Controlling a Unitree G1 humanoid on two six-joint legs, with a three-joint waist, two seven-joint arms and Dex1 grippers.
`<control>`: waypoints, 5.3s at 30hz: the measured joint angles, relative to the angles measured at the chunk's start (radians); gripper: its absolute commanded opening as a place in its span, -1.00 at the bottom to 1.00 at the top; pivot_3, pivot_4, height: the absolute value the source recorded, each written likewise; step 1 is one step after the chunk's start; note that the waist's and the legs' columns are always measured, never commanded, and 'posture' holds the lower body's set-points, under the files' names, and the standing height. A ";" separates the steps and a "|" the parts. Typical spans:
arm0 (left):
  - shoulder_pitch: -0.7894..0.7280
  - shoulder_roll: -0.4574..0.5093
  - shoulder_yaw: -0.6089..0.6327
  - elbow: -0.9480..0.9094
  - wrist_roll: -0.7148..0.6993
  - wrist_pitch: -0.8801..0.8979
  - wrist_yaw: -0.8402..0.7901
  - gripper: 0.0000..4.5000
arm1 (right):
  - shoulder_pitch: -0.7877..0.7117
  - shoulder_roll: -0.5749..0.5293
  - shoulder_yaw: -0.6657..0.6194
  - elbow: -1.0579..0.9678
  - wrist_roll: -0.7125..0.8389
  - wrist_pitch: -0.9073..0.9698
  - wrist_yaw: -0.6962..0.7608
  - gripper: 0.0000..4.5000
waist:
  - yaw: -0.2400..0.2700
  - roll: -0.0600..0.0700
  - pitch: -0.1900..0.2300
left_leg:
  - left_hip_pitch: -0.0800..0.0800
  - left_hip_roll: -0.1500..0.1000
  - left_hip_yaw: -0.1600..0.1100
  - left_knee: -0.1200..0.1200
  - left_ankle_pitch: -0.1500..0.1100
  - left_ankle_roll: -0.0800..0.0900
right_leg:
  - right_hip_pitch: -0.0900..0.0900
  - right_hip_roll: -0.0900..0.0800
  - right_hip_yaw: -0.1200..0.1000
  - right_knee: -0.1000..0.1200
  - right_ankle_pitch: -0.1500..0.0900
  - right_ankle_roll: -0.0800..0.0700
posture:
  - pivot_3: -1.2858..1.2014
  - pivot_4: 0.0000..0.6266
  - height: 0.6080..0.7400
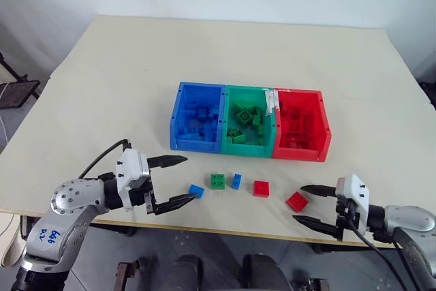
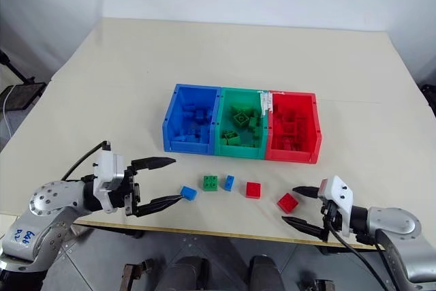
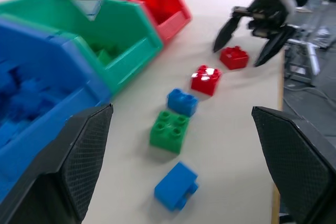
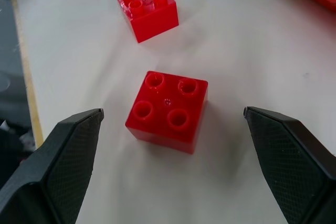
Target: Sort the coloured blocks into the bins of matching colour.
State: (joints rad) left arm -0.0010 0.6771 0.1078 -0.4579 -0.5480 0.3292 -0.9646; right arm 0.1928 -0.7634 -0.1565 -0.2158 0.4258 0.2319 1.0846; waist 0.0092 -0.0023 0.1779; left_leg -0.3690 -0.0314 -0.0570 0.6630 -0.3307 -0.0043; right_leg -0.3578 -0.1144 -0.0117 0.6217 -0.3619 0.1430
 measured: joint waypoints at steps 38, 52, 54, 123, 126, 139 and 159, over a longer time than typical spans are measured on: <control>0.066 -0.033 0.141 0.015 -0.005 0.009 0.115 1.00 | -0.547 0.148 -0.030 0.321 -0.014 -0.131 -0.201 0.98 | -0.004 0.001 0.000 | -0.003 -0.007 -0.006 -0.001 -0.001 0.002 | -0.002 -0.001 -0.007 0.004 -0.001 -0.002 | 0.03 -0.52 1.00; -0.164 -0.047 -0.047 0.161 0.053 -0.029 0.014 1.00 | -0.247 -0.133 -0.233 0.387 0.045 -0.245 0.188 0.98 | -0.023 0.001 0.001 | 0.000 -0.004 0.000 0.000 0.001 0.002 | 0.000 0.001 -0.009 0.003 0.000 -0.001 | 0.03 -0.52 1.00; -0.164 -0.046 -0.047 0.161 0.052 -0.036 0.007 1.00 | -0.255 -0.130 -0.201 0.372 0.047 -0.232 0.202 0.98 | -0.025 0.001 0.001 | 0.000 -0.002 0.000 0.001 0.001 0.001 | 0.000 0.000 -0.008 0.003 0.000 -0.001 | 0.03 -0.52 1.00; 0.121 0.046 0.251 0.248 0.049 -0.131 0.019 1.00 | -0.406 0.024 -0.020 0.279 0.084 -0.212 0.290 0.99 | -0.010 0.002 0.001 | -0.003 -0.004 -0.006 0.000 0.000 0.001 | 0.000 -0.003 -0.009 0.000 0.000 -0.001 | 0.03 -0.52 1.00; 0.131 0.051 0.270 0.288 0.057 -0.151 -0.003 1.00 | -0.363 0.007 -0.085 0.327 0.092 -0.240 0.292 0.99 | -0.009 0.002 0.001 | -0.003 -0.004 -0.006 0.000 0.000 0.001 | 0.000 -0.004 -0.009 0.000 0.000 -0.001 | 0.03 -0.52 1.00; -0.011 0.041 0.152 0.185 -0.009 -0.059 -0.034 1.00 | -0.237 -0.046 -0.074 0.140 0.126 -0.132 0.257 0.99 | -0.016 0.003 0.002 | -0.001 0.000 -0.004 0.000 0.001 -0.001 | 0.000 -0.001 -0.008 0.001 0.000 -0.001 | 0.03 -0.52 1.00; 0.112 0.023 0.155 -0.041 -0.093 0.036 0.046 1.00 | -0.498 0.185 0.406 0.073 -0.132 0.157 -0.063 0.99 | -0.015 0.003 0.002 | -0.003 -0.002 -0.008 -0.001 0.001 -0.002 | -0.001 -0.002 -0.006 0.001 -0.001 -0.002 | 0.03 -0.52 1.00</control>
State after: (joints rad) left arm 0.1114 0.7003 0.2630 -0.4985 -0.6406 0.3652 -0.9182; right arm -0.3053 -0.5786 0.2492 -0.1425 0.2940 0.3892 1.0219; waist -0.0063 0.0009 0.1798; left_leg -0.3719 -0.0333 -0.0649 0.6621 -0.3299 -0.0062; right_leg -0.3592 -0.1159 -0.0175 0.6224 -0.3626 0.1409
